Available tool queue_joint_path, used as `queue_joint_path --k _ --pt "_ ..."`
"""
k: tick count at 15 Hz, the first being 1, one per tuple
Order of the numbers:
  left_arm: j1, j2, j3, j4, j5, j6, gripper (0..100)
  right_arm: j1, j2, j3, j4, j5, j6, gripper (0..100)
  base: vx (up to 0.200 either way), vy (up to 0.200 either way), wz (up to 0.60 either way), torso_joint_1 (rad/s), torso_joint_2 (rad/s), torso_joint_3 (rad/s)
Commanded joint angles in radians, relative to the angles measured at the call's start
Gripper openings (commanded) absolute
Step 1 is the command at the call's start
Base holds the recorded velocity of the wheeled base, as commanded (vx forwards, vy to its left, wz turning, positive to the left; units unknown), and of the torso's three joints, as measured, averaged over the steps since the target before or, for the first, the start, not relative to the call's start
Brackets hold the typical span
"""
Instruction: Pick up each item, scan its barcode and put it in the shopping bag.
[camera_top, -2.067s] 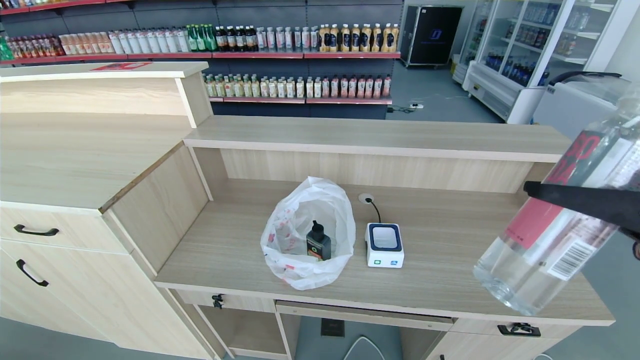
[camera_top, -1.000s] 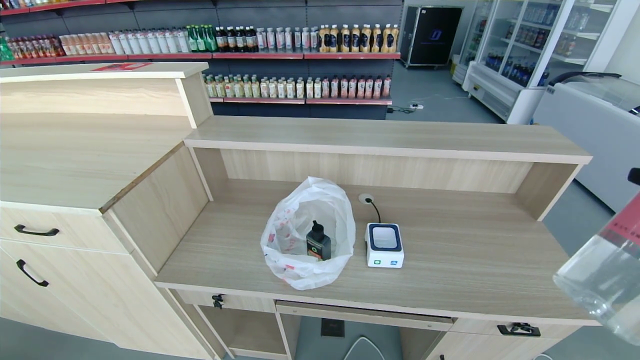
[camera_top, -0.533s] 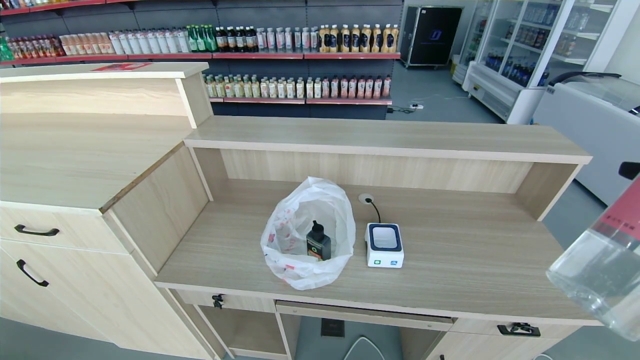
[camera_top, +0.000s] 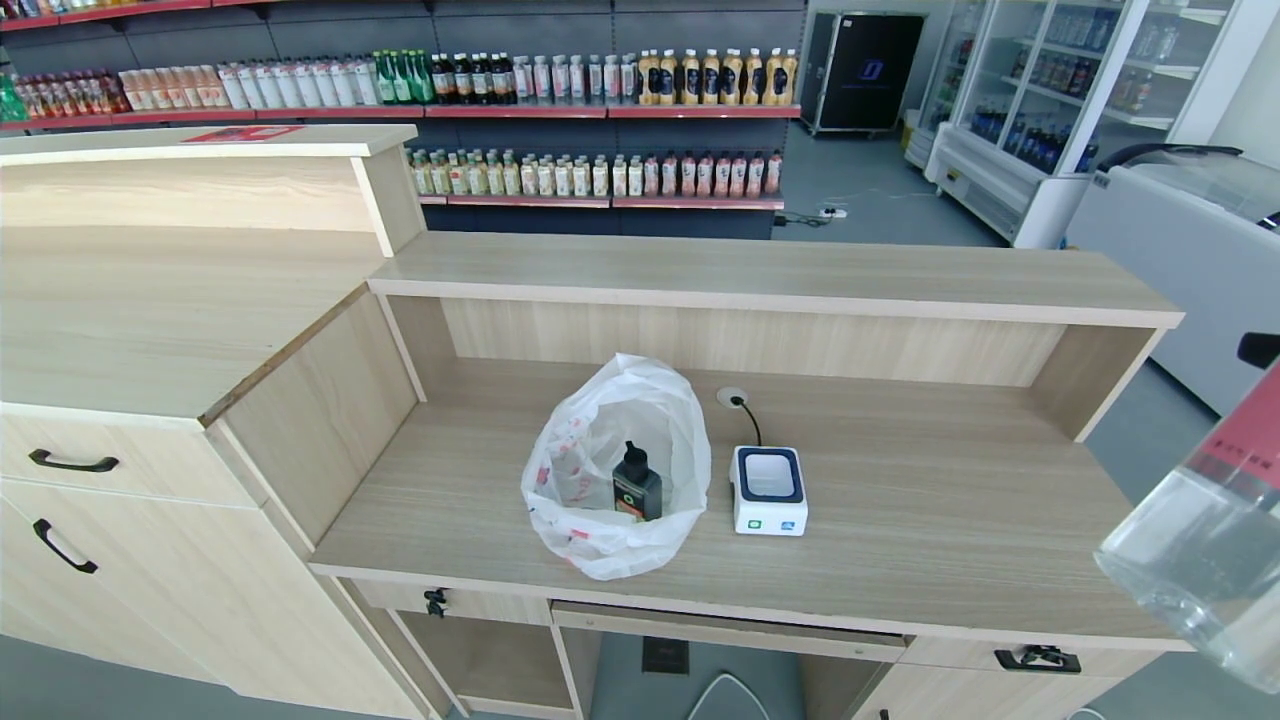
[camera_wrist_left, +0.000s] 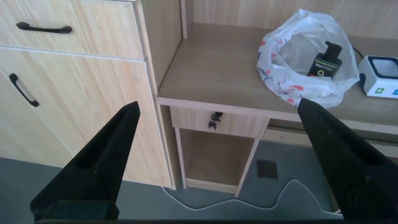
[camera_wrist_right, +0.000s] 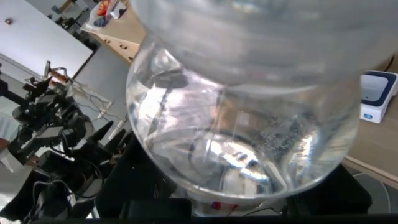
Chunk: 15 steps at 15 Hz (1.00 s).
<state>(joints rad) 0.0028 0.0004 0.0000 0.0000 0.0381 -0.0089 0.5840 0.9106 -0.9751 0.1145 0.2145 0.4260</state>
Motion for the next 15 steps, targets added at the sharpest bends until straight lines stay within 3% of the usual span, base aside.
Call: queue_joint_path --k 1,5,7,11,15 --pt "0.0 0.0 0.0 0.0 0.0 0.0 100 0.0 0.002 -0.001 0.001 0.0 0.0 0 0.0 0.0 0.0 0.0 0.0 0.0" --pt "0.0 0.0 0.0 0.0 0.0 0.0 100 -0.016 -0.001 -0.004 0.001 0.0 0.0 0 0.0 0.0 0.0 0.0 0.0 0.0" --pt "0.0 0.0 0.0 0.0 0.0 0.0 100 -0.082 0.02 0.016 -0.001 -0.017 -0.018 0 0.0 0.0 0.0 0.0 0.0 0.0" --pt "0.0 0.0 0.0 0.0 0.002 0.0 100 -0.481 0.125 0.176 -0.136 -0.06 -0.111 0 0.0 0.0 0.0 0.0 0.0 0.0" --pt "0.0 0.0 0.0 0.0 0.0 0.0 100 -0.716 0.215 0.257 -0.295 -0.066 -0.354 0 0.0 0.0 0.0 0.0 0.0 0.0"
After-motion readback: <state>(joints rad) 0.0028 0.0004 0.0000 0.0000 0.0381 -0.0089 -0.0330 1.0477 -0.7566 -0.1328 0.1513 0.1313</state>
